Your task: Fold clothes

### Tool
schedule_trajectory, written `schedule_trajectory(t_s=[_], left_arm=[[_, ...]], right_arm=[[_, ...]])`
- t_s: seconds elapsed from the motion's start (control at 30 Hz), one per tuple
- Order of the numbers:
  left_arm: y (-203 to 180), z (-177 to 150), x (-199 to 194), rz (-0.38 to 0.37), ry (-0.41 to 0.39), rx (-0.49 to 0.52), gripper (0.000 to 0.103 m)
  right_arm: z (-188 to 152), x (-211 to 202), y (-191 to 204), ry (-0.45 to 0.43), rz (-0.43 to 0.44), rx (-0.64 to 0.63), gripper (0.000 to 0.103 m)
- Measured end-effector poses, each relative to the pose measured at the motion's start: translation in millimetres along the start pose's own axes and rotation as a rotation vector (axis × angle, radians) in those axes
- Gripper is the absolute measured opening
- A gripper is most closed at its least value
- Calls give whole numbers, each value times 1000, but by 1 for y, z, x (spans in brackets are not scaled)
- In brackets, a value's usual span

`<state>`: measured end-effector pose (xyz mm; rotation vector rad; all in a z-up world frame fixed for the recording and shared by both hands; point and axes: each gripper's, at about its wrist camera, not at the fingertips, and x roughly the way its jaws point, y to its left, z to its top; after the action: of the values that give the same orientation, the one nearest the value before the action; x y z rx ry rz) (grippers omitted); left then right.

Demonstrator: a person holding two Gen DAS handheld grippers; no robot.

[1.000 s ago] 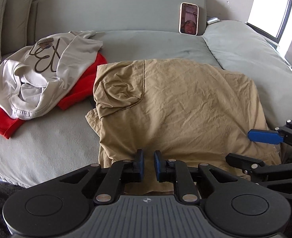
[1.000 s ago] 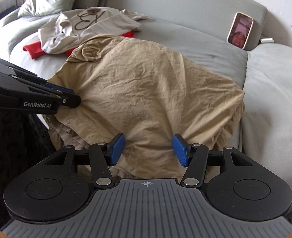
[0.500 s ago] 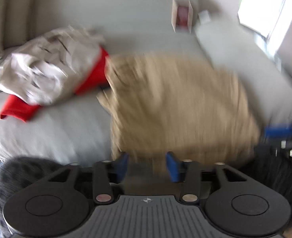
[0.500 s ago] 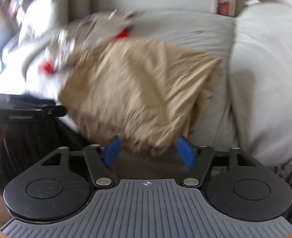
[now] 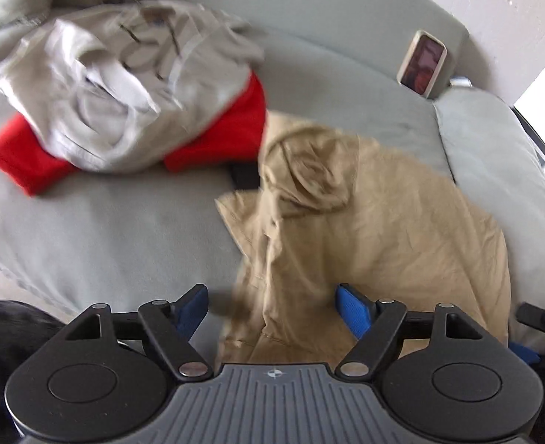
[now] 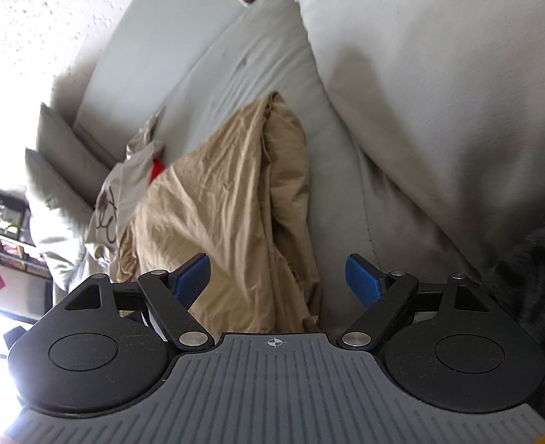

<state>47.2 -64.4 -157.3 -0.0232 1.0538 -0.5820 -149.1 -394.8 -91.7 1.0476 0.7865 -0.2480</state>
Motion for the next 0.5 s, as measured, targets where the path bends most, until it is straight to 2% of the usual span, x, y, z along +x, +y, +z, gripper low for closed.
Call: schedule_trajectory(t_s=[0.1,0.17,0.2,0.23,0.27,0.3,0.37,0.4,0.5], left_arm=[[-6,-6,2,-9,-20,70,72],[-10,-9,3,-25,-22,109,57],[-11,-10,2,-22,-22,121,56],[-12,-11,2,-16,-22,131,52],[-12,-11,1,-17,-23,127,46],[-10,-12,-1,-19,-24,121,43],[-8,-13,-5,-29,-26,105,31],[-6,-13,-8,-39,-27,91,29],[-2,-14,-17,-95,-17,10,21]], right_arm=[[-3,8,7,-19,-18,-65,86],[-6,10,17,-33,-34,-155,81],[-8,11,22,-39,-41,-199,73],[-10,11,27,-46,-49,-244,45],[-12,12,33,-53,-57,-289,30],[-11,13,35,-54,-56,-302,19],[-8,13,39,-56,-51,-311,11],[-7,12,41,-63,-55,-328,8],[3,0,56,-154,-72,-392,5]])
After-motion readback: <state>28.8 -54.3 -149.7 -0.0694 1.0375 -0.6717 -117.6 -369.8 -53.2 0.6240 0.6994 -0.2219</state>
